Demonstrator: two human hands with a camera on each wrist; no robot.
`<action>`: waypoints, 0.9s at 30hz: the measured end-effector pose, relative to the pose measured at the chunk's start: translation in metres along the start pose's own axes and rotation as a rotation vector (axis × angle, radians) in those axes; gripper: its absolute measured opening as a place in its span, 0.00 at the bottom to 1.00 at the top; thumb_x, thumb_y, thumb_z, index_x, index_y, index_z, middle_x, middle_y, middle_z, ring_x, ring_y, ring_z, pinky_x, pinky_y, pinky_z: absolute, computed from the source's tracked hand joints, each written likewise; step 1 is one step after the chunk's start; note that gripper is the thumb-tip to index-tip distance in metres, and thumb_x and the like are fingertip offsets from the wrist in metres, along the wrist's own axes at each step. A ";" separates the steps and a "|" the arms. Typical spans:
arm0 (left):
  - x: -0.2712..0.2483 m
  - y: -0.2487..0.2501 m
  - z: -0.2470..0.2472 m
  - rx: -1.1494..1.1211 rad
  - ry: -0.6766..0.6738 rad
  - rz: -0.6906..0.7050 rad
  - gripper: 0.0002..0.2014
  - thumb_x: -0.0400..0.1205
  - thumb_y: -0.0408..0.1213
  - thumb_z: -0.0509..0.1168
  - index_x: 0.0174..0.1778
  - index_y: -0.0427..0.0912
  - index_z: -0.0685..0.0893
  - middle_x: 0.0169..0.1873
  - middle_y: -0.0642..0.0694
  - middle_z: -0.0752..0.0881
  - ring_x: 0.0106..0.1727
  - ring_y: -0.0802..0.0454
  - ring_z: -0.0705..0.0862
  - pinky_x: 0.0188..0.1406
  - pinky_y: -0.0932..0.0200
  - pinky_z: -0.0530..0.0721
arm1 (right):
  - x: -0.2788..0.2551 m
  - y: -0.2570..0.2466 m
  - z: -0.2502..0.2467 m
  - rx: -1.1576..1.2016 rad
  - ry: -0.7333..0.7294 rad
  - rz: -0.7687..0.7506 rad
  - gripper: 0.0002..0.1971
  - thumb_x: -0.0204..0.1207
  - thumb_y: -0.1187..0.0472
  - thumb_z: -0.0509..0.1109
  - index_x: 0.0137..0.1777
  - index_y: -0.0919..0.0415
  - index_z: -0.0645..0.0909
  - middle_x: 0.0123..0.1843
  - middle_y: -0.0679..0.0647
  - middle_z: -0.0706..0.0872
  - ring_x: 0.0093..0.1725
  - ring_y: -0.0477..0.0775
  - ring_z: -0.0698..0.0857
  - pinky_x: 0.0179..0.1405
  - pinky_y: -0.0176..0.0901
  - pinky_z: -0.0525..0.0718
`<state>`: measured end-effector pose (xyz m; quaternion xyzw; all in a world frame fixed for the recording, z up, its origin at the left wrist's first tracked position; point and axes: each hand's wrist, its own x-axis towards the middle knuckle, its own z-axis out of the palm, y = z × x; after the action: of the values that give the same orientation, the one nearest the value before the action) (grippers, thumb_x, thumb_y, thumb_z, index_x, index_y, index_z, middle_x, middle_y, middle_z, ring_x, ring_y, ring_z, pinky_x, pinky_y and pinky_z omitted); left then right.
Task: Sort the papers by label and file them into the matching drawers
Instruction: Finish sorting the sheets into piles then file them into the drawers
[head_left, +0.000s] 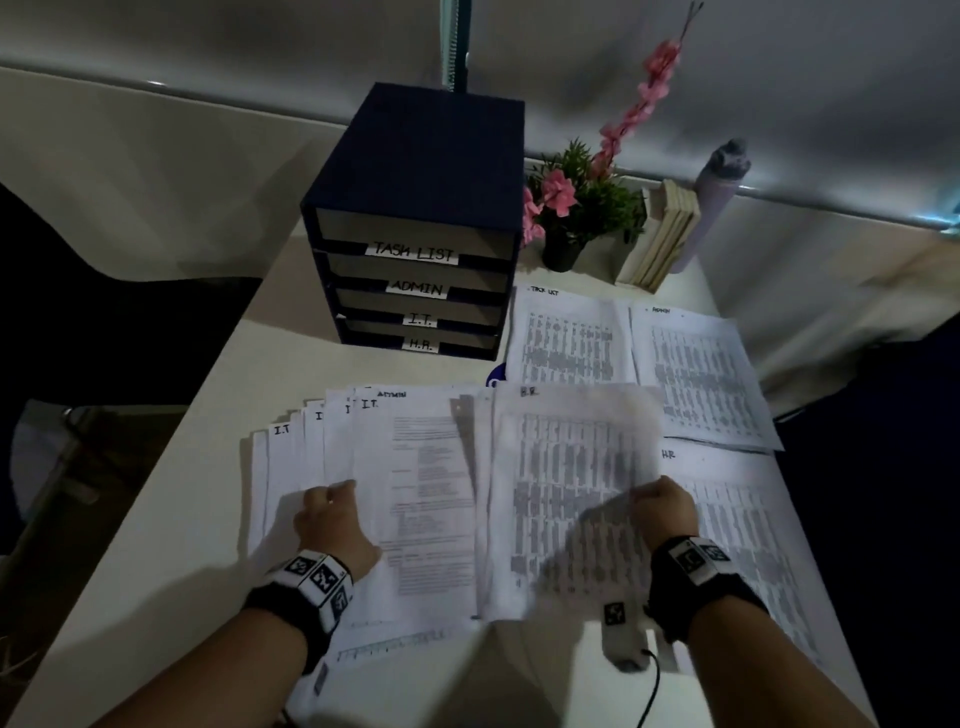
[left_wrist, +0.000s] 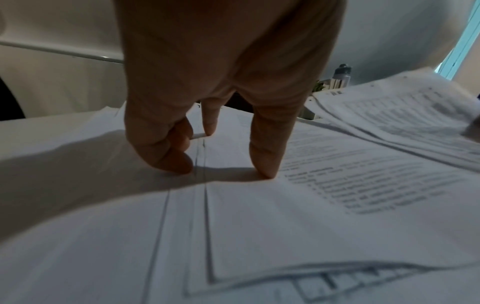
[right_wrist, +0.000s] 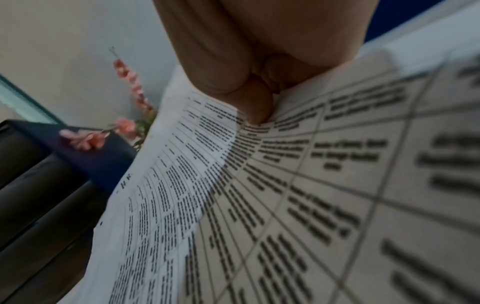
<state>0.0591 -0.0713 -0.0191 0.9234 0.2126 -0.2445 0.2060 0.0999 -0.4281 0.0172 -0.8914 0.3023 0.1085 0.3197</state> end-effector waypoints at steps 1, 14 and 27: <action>0.001 0.002 -0.001 0.018 -0.012 -0.016 0.49 0.68 0.46 0.76 0.82 0.48 0.55 0.75 0.39 0.58 0.76 0.38 0.65 0.79 0.51 0.65 | 0.008 0.007 -0.014 -0.019 0.025 0.032 0.07 0.77 0.69 0.66 0.49 0.75 0.82 0.48 0.67 0.86 0.47 0.61 0.83 0.44 0.44 0.77; 0.004 0.010 0.005 0.142 0.006 -0.092 0.47 0.69 0.42 0.72 0.82 0.51 0.54 0.76 0.37 0.57 0.77 0.36 0.63 0.80 0.48 0.62 | 0.055 0.118 -0.115 -0.283 0.054 0.301 0.15 0.77 0.64 0.68 0.57 0.77 0.80 0.46 0.69 0.84 0.43 0.66 0.82 0.43 0.50 0.79; -0.004 0.018 0.004 0.170 0.033 -0.106 0.46 0.71 0.41 0.71 0.83 0.50 0.53 0.77 0.37 0.58 0.78 0.39 0.62 0.80 0.52 0.62 | 0.032 0.083 -0.067 -0.447 0.082 -0.027 0.36 0.72 0.45 0.71 0.78 0.47 0.62 0.79 0.58 0.62 0.76 0.66 0.67 0.71 0.65 0.73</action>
<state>0.0633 -0.0890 -0.0149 0.9289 0.2431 -0.2568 0.1101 0.0744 -0.5368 0.0146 -0.9477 0.2715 0.1325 0.1029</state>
